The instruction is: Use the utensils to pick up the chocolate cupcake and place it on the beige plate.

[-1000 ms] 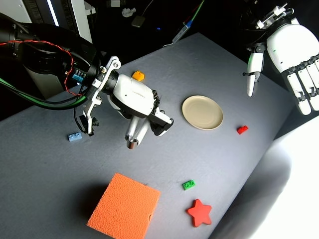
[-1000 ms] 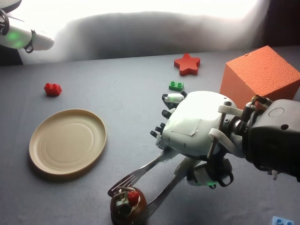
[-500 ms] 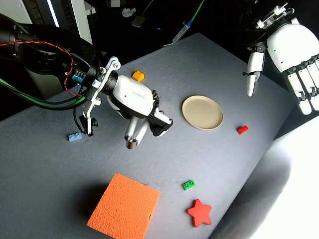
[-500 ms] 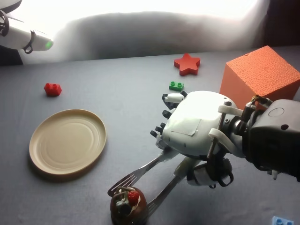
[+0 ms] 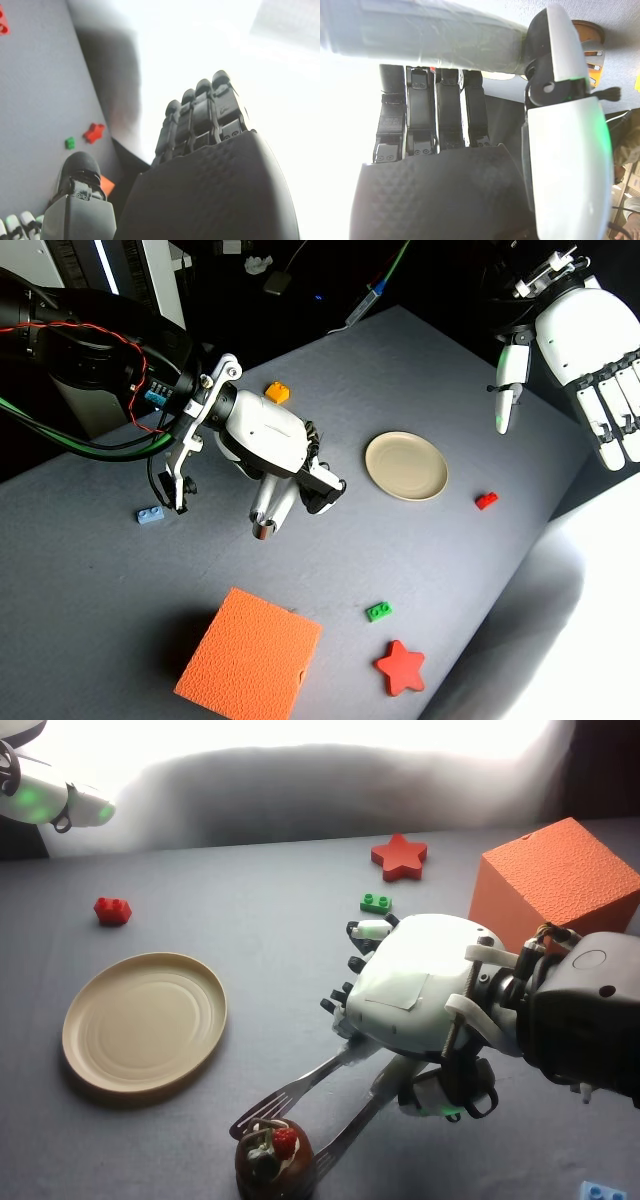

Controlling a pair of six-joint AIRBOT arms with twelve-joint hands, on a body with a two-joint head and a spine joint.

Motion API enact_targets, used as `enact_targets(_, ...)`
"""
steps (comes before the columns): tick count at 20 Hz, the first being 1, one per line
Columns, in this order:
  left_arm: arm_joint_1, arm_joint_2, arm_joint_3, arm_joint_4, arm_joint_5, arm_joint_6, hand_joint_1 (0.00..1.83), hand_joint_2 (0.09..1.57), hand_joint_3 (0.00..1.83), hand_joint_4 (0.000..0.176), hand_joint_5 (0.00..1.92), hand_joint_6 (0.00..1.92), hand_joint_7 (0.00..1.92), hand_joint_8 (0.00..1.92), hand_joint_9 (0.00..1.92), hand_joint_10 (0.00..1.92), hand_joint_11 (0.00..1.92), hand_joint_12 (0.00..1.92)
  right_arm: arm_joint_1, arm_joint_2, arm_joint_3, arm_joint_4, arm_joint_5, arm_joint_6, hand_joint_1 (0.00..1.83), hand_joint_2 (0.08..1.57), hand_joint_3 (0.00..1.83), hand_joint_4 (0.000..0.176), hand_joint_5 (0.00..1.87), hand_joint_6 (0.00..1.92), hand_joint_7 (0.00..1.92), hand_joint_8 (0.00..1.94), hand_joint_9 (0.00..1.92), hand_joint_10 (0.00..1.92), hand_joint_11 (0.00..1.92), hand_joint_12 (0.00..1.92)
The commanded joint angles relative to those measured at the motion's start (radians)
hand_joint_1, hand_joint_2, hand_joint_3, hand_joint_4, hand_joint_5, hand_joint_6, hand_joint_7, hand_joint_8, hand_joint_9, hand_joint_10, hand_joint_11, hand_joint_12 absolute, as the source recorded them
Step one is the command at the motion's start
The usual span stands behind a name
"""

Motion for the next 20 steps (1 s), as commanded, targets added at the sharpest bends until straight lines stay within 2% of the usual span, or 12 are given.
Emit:
enact_targets(1,-0.013,0.012,-0.001,0.018,0.001,0.004,0.06,1.14,0.00,0.000,0.00,0.00,0.00,0.00,0.00,0.00,0.00,0.00,0.009,0.003,-0.002,-0.041,-0.001,-0.003,1.00,1.08,0.00,0.000,0.82,0.02,0.88,0.02,0.58,0.61,0.12,1.55)
enact_targets(3,-0.013,0.012,-0.001,0.018,0.001,0.004,0.09,1.13,0.00,0.000,0.01,0.00,0.00,0.00,0.00,0.00,0.00,0.00,0.009,0.003,-0.002,-0.041,-0.001,-0.004,1.05,1.09,0.00,0.000,0.89,0.03,0.92,0.03,0.60,0.62,0.15,1.53)
enact_targets(4,-0.013,0.012,0.000,0.018,0.001,0.004,0.10,1.13,0.00,0.000,0.02,0.00,0.00,0.00,0.00,0.00,0.00,0.00,0.009,0.003,-0.003,-0.041,-0.001,-0.004,1.10,1.13,0.00,0.000,0.93,0.84,0.95,0.02,0.62,0.64,0.19,1.53)
enact_targets(5,-0.014,0.012,0.000,0.018,0.001,0.004,0.13,1.13,0.00,0.000,0.02,0.01,0.00,0.00,0.00,0.00,0.00,0.00,0.009,0.003,-0.003,-0.041,-0.001,-0.004,1.13,1.15,0.00,0.000,0.89,1.06,0.98,0.03,0.63,0.66,0.22,1.55)
enact_targets(6,-0.016,0.012,-0.001,0.018,0.001,0.004,0.10,1.13,0.00,0.000,0.01,0.00,0.00,0.00,0.00,0.00,0.00,0.00,0.009,0.003,-0.004,-0.041,-0.001,-0.004,1.17,1.16,0.03,0.000,0.88,1.13,0.87,0.98,0.63,0.69,0.22,1.58)
enact_targets(7,-0.016,0.012,-0.002,0.018,0.001,0.004,0.11,1.13,0.00,0.000,0.02,0.00,0.00,0.00,0.00,0.00,0.00,0.00,0.009,0.003,-0.005,-0.041,-0.001,-0.004,1.17,1.18,0.01,0.023,0.85,1.16,0.83,1.20,0.62,0.76,0.24,1.60)
enact_targets(8,-0.017,0.012,-0.003,0.018,0.001,0.004,0.11,1.13,0.00,0.000,0.01,0.00,0.00,0.00,0.00,0.00,0.00,0.00,0.009,0.003,-0.005,-0.041,-0.001,-0.005,1.18,1.18,0.00,0.027,0.86,1.16,0.84,1.22,0.64,0.81,0.26,1.59)
enact_targets(10,-0.017,0.012,-0.003,0.018,0.001,0.004,0.09,1.13,0.00,0.000,0.01,0.00,0.00,0.00,0.00,0.00,0.00,0.00,0.009,0.003,-0.006,-0.041,-0.001,-0.005,1.18,1.18,0.00,0.024,0.88,1.13,0.84,1.23,0.66,0.89,0.29,1.58)
enact_targets(12,-0.017,0.012,-0.002,0.018,0.001,0.004,0.09,1.13,0.00,0.000,0.01,0.00,0.00,0.00,0.00,0.00,0.00,0.00,0.009,0.004,-0.007,-0.041,-0.001,-0.006,1.18,1.19,0.00,0.000,0.80,1.19,0.87,1.26,0.71,1.05,0.37,1.62)
enact_targets(14,-0.017,0.012,-0.001,0.018,0.001,0.004,0.08,1.13,0.00,0.000,0.01,0.00,0.00,0.00,0.00,0.00,0.00,0.00,0.009,0.004,-0.008,-0.041,-0.001,-0.006,1.18,1.20,0.00,0.000,0.81,1.17,0.84,1.34,0.68,1.20,0.37,1.66)
enact_targets(18,-0.017,0.012,-0.002,0.018,0.001,0.004,0.08,1.13,0.00,0.000,0.00,0.00,0.00,0.00,0.00,0.00,0.00,0.00,0.009,0.004,-0.008,-0.041,-0.001,-0.006,1.20,1.16,0.00,0.000,0.88,1.05,0.90,1.24,0.74,1.16,0.46,1.56)
enact_targets(20,-0.017,0.012,-0.001,0.018,0.001,0.004,0.07,1.13,0.00,0.000,0.01,0.00,0.00,0.00,0.00,0.00,0.00,0.00,0.009,0.004,-0.008,-0.041,-0.001,-0.002,1.20,1.17,0.00,0.000,0.88,1.04,0.88,1.29,0.70,1.17,0.40,1.58)
